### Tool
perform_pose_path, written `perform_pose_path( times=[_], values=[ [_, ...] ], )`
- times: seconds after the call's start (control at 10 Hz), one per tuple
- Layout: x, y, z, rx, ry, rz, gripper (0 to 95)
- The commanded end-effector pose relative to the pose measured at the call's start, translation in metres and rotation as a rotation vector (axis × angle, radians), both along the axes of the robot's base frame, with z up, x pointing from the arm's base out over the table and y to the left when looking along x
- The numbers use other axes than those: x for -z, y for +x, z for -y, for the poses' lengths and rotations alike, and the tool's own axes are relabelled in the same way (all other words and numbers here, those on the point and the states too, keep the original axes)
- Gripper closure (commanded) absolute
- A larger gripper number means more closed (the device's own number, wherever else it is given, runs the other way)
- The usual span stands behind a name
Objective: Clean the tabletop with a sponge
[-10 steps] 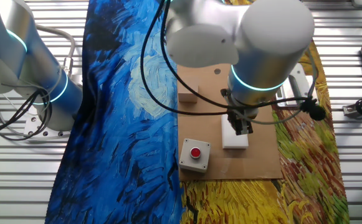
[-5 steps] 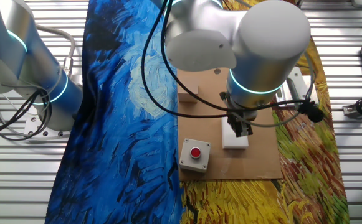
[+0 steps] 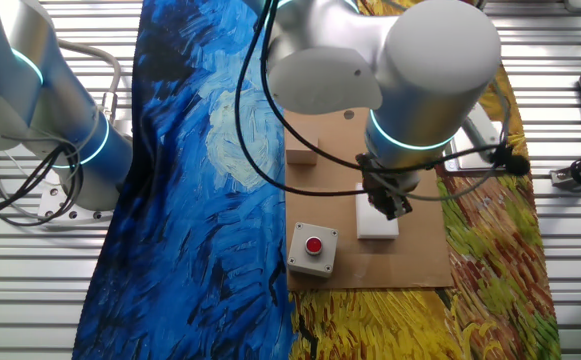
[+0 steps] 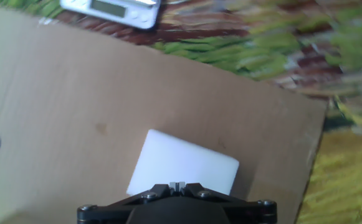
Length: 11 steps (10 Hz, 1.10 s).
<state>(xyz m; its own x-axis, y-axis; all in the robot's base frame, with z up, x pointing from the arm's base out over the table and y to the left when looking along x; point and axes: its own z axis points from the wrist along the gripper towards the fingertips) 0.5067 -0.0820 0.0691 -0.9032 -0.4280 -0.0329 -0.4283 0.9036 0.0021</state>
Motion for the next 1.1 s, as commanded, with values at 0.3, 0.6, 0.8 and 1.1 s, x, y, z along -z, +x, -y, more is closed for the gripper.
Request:
perform_pose_path(
  times=[0.3, 0.6, 0.8, 1.1],
  values=[
    [-0.0013, -0.0004, -0.0007, -0.532, -0.020, 0.004, 95.0],
    [-0.0046, -0.0008, -0.0010, -0.809, -0.030, 0.017, 95.0],
    [-0.0076, -0.0011, -0.0013, -0.995, -0.039, 0.020, 95.0],
    [-0.0073, -0.0011, -0.0014, -1.165, -0.032, 0.032, 95.0]
  ],
)
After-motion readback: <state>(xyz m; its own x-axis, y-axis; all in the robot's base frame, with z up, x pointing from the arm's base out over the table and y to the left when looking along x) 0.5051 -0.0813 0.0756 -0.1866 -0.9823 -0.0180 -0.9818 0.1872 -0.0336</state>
